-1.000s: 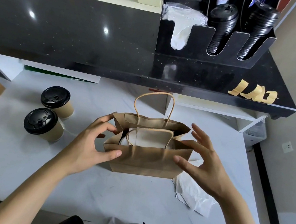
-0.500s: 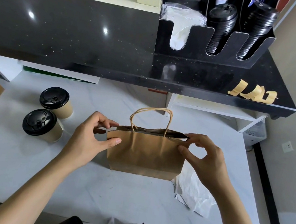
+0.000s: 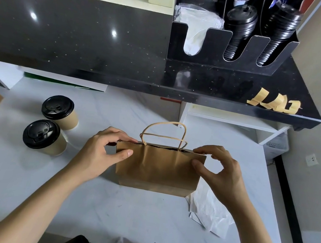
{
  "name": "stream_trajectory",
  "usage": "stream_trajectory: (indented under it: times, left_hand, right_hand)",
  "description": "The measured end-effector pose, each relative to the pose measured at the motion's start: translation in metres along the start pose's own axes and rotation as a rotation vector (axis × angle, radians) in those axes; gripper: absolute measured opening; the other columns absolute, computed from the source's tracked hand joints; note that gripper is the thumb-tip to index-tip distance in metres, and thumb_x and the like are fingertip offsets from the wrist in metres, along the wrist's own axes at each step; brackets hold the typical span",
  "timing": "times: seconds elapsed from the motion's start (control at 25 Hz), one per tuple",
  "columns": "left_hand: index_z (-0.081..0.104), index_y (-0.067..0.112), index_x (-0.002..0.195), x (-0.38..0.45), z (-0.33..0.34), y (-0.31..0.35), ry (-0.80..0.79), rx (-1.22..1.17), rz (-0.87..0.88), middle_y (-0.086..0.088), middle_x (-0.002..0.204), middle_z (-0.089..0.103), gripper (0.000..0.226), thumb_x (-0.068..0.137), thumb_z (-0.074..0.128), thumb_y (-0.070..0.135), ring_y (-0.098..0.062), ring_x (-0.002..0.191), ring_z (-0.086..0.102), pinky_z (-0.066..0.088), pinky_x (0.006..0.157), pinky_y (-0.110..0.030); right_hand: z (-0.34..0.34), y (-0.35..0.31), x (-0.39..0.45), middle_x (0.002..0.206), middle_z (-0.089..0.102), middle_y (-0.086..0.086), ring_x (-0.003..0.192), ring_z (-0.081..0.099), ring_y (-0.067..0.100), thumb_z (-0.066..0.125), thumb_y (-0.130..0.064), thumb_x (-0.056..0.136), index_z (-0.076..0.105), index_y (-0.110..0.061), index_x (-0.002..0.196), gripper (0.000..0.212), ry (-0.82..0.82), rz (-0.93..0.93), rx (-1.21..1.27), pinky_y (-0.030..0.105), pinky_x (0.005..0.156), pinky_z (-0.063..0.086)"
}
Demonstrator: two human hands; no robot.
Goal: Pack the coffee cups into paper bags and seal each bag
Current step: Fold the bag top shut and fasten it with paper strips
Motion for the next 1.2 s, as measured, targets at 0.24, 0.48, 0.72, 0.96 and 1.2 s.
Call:
stream_trajectory:
  times: [0.24, 0.48, 0.72, 0.96, 1.2]
  left_hand:
    - [0.081, 0.033, 0.103, 0.001, -0.001, -0.005, -0.003, -0.076, -0.013, 0.011, 0.112, 0.075, 0.021, 0.083, 0.082, 0.025, -0.009, 0.111, 0.067, 0.047, 0.101, -0.024]
    - [0.078, 0.032, 0.111, 0.003, 0.003, -0.012, -0.076, -0.177, 0.009, 0.005, 0.118, 0.074, 0.019, 0.093, 0.074, 0.034, -0.011, 0.113, 0.068, 0.049, 0.096, -0.017]
    - [0.076, 0.034, 0.115, 0.001, 0.0, -0.028, -0.016, -0.139, -0.03, 0.01, 0.114, 0.076, 0.031, 0.088, 0.074, 0.05, -0.009, 0.107, 0.071, 0.05, 0.097, -0.025]
    - [0.077, 0.035, 0.11, 0.001, 0.002, -0.025, -0.004, -0.167, -0.039, 0.009, 0.111, 0.077, 0.025, 0.086, 0.073, 0.031, -0.009, 0.105, 0.072, 0.051, 0.095, -0.023]
    - [0.076, 0.035, 0.114, -0.001, 0.001, -0.026, 0.007, -0.144, -0.036, 0.011, 0.112, 0.076, 0.028, 0.086, 0.073, 0.034, -0.008, 0.105, 0.071, 0.05, 0.095, -0.022]
  right_hand:
    - [0.004, -0.005, 0.007, 0.097, 0.075, -0.016, 0.105, 0.066, 0.013, 0.085, -0.024, 0.082, 0.077, -0.038, 0.094, 0.019, 0.005, 0.017, 0.079, 0.03, 0.091, 0.049]
    - [-0.001, -0.005, 0.008, 0.095, 0.075, -0.018, 0.104, 0.066, 0.008, 0.085, -0.021, 0.083, 0.077, -0.039, 0.089, 0.02, 0.012, 0.045, 0.101, 0.012, 0.087, 0.044]
    - [-0.008, -0.009, 0.017, 0.104, 0.072, -0.025, 0.11, 0.062, 0.001, 0.08, -0.039, 0.086, 0.076, -0.04, 0.097, 0.012, -0.086, 0.064, 0.004, 0.006, 0.089, 0.039]
    - [-0.063, -0.011, 0.065, 0.082, 0.075, -0.015, 0.074, 0.071, 0.003, 0.071, -0.029, 0.095, 0.07, -0.035, 0.084, 0.013, 0.272, 0.13, -0.114, 0.026, 0.072, 0.059]
    - [-0.102, 0.007, 0.095, 0.065, 0.068, -0.011, 0.07, 0.072, 0.015, 0.062, -0.026, 0.096, 0.067, -0.017, 0.122, 0.028, 0.572, 0.365, -0.156, 0.045, 0.084, 0.061]
Point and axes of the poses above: each hand's wrist, its own x-axis towards the middle knuckle, its own z-axis out of the palm, y = z × x, the point moved 5 cm from there along x, towards the middle knuckle
